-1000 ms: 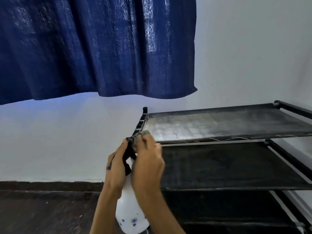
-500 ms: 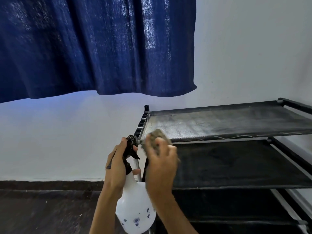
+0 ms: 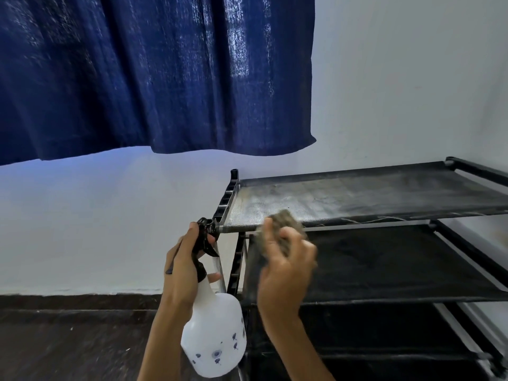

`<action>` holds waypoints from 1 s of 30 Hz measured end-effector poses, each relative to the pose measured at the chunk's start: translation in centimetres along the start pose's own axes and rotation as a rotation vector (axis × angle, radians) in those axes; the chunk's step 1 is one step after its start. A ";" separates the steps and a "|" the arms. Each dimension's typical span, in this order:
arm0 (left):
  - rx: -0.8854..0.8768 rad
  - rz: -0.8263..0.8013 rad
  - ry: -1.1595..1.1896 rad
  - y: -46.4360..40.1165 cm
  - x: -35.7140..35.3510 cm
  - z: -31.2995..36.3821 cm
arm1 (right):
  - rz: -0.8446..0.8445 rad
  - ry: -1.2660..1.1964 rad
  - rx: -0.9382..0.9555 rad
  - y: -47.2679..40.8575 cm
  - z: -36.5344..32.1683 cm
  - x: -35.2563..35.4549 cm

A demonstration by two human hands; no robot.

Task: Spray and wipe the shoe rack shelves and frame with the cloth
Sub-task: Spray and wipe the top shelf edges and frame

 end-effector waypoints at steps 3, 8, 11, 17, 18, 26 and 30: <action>0.001 -0.004 -0.022 0.3 -0.7 0.1 | -0.102 -0.047 0.344 -0.1 -6.4 -2.2; -0.003 -0.029 0.001 0.8 -2.1 0.1 | -0.048 -0.103 0.224 -0.7 -2.6 -0.1; -0.007 -0.015 -0.007 0.8 -2.2 0.0 | 0.164 -0.066 -0.118 -1.4 4.3 4.4; -0.019 0.011 -0.014 0.8 -2.6 -0.3 | 0.118 -0.221 -0.184 -1.0 3.0 3.0; -0.027 0.015 -0.034 0.8 -2.8 -0.3 | 0.039 -0.265 -0.118 -0.5 1.3 1.6; -0.018 0.020 -0.025 1.0 -2.9 -0.4 | -0.023 -0.269 0.010 -0.3 2.7 1.9; -0.038 0.037 -0.069 0.7 -3.0 -0.4 | 0.300 -0.178 -0.184 -0.9 8.4 6.7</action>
Point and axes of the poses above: each hand's wrist, its own y-axis away from the middle knuckle, its own x-axis out of the back of the hand, z = x × y, the point moved 10 cm from there along -y, towards the middle knuckle, and after that the axes turned 12 degrees about x, right-handed, at the moved point
